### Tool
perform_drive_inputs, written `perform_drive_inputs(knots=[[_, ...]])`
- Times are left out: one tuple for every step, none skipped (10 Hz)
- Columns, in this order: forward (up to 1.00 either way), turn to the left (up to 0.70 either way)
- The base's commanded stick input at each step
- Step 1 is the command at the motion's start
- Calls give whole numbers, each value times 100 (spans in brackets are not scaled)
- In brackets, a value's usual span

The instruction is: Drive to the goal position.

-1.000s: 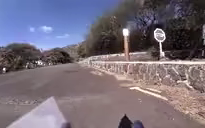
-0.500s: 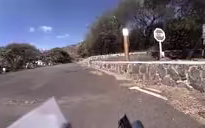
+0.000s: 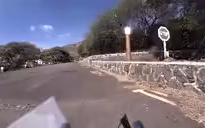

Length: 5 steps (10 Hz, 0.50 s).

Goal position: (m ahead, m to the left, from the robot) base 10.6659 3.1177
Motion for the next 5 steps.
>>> perform_drive_inputs(knots=[[50, 0], [50, 0], [50, 0], [50, 0], [50, 0]])
